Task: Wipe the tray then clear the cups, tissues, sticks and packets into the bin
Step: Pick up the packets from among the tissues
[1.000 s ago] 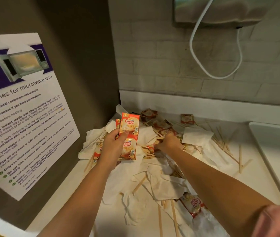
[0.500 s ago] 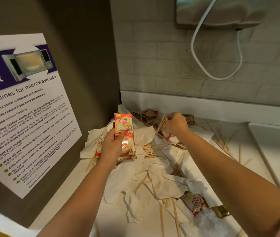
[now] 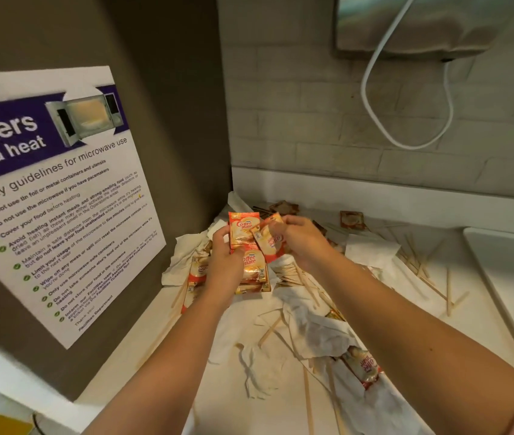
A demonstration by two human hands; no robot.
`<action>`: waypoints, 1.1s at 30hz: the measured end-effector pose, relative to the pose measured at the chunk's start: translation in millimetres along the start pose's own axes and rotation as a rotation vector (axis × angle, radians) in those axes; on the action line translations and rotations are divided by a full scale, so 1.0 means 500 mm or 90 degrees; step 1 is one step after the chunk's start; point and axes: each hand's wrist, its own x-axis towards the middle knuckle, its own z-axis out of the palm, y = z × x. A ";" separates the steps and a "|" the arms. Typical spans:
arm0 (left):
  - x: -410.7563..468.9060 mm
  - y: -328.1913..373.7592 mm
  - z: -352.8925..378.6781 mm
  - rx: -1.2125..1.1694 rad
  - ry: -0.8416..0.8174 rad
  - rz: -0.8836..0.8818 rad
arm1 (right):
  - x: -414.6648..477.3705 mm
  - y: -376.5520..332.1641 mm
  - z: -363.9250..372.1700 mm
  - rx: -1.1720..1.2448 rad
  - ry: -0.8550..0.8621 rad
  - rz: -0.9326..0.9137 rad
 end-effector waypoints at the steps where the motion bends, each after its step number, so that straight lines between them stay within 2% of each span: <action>1: -0.001 0.000 0.003 0.000 0.005 0.008 | -0.004 0.007 0.007 -0.002 -0.009 0.021; 5: -0.009 -0.011 0.011 -0.013 -0.011 0.022 | -0.017 0.030 0.022 0.039 -0.088 0.098; 8: -0.008 -0.022 0.007 0.019 -0.013 0.004 | -0.025 0.038 0.026 0.001 -0.148 0.118; 13: 0.001 -0.027 -0.015 0.058 -0.052 -0.014 | -0.021 0.043 0.015 -0.043 -0.133 0.127; 19: 0.058 -0.077 -0.101 0.402 0.114 0.074 | -0.012 0.046 -0.008 -0.024 -0.093 0.137; 22: 0.066 -0.103 -0.122 0.601 0.113 0.016 | -0.015 0.046 -0.010 -0.020 -0.087 0.139; 24: 0.066 -0.118 -0.128 0.657 0.098 -0.025 | -0.017 0.044 -0.008 -0.020 -0.087 0.139; 27: 0.070 -0.130 -0.130 0.656 0.107 -0.059 | -0.018 0.043 -0.009 -0.020 -0.085 0.141; 30: 0.077 -0.130 -0.129 0.588 0.143 -0.091 | -0.022 0.043 -0.010 -0.024 -0.084 0.145; 33: 0.076 -0.126 -0.129 0.491 0.185 -0.028 | -0.023 0.045 -0.010 -0.029 -0.076 0.147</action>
